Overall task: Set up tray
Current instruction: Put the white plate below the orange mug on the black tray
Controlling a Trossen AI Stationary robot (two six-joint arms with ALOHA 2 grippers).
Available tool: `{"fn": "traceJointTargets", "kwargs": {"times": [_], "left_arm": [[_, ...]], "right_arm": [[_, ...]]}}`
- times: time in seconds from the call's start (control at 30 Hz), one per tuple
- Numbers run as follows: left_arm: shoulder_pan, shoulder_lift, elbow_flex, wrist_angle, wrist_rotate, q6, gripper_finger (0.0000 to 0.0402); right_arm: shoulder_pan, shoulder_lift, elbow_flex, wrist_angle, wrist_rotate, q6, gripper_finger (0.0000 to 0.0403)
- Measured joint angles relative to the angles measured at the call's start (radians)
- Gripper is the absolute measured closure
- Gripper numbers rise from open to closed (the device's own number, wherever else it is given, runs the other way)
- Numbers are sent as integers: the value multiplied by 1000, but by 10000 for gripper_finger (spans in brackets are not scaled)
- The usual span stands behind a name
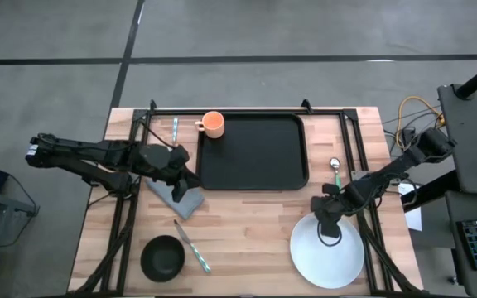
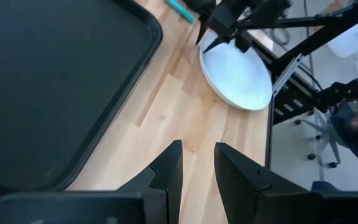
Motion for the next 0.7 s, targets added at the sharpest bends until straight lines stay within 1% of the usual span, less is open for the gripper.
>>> {"fn": "traceJointTargets", "kwargs": {"times": [0.1,0.23,0.33,0.47,0.57,0.63,0.7], "left_arm": [[-4,0,0,1,0,-2,328],[-6,0,0,2,0,-2,328],[-6,0,0,2,0,-5,328],[-6,0,0,3,0,-5,328],[-6,0,0,7,0,-5,328],[-6,0,0,11,0,-5,328],[-6,0,0,13,0,-5,328]], "right_arm": [[0,0,-4,-5,-2,25,303],[0,2,28,-32,-5,-28,377],[-8,6,100,-76,-6,-50,390],[-55,15,243,-216,-5,-108,394],[-146,33,354,-278,-40,-175,395],[-247,58,421,-286,-77,-200,395],[-362,87,482,-282,-92,-216,395]]}}
